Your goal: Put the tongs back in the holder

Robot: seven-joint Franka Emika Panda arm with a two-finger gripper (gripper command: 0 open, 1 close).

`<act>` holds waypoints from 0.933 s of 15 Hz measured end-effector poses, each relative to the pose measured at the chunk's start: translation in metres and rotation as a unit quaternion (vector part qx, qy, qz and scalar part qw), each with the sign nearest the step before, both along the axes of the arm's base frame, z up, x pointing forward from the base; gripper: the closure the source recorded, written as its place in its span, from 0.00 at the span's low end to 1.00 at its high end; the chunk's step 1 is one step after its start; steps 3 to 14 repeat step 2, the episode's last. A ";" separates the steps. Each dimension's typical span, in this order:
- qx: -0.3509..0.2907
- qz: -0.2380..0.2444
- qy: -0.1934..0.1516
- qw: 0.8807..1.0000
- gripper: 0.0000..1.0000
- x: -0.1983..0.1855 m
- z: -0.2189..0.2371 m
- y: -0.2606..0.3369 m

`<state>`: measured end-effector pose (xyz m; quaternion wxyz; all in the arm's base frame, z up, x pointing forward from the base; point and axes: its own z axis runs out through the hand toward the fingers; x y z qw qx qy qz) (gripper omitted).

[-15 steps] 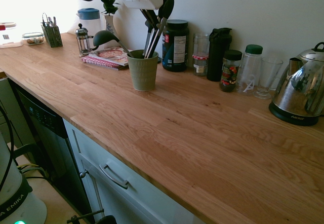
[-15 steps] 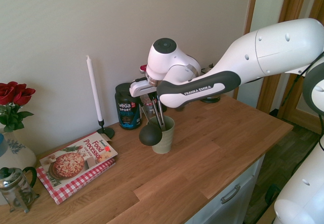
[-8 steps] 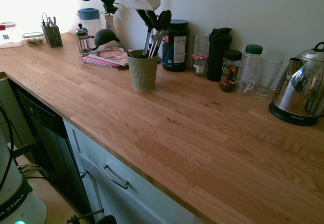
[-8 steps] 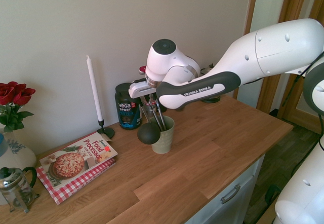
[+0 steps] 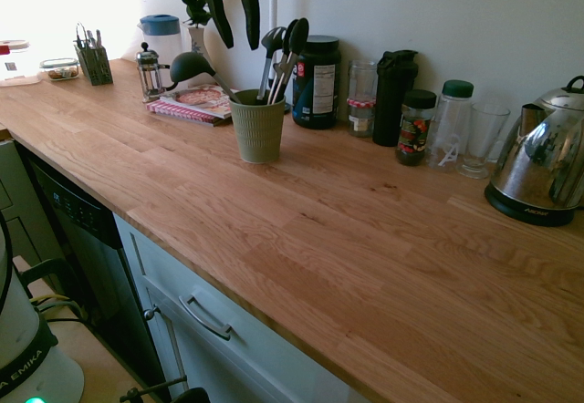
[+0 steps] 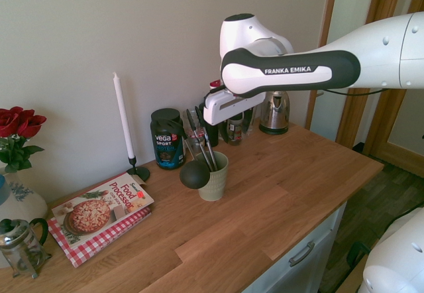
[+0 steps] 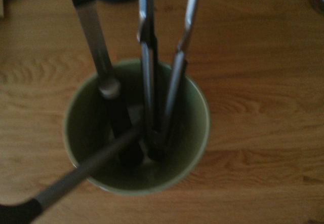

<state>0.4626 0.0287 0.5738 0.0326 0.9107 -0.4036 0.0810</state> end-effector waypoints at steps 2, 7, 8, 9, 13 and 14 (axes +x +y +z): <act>0.004 0.015 0.032 0.999 0.00 -0.005 -0.016 -0.029; 0.004 0.015 0.032 0.999 0.00 -0.005 -0.016 -0.029; 0.004 0.015 0.032 0.999 0.00 -0.005 -0.016 -0.029; 0.004 0.015 0.032 0.999 0.00 -0.005 -0.016 -0.029; 0.004 0.015 0.032 0.999 0.00 -0.005 -0.016 -0.029; 0.004 0.015 0.032 0.999 0.00 -0.005 -0.016 -0.029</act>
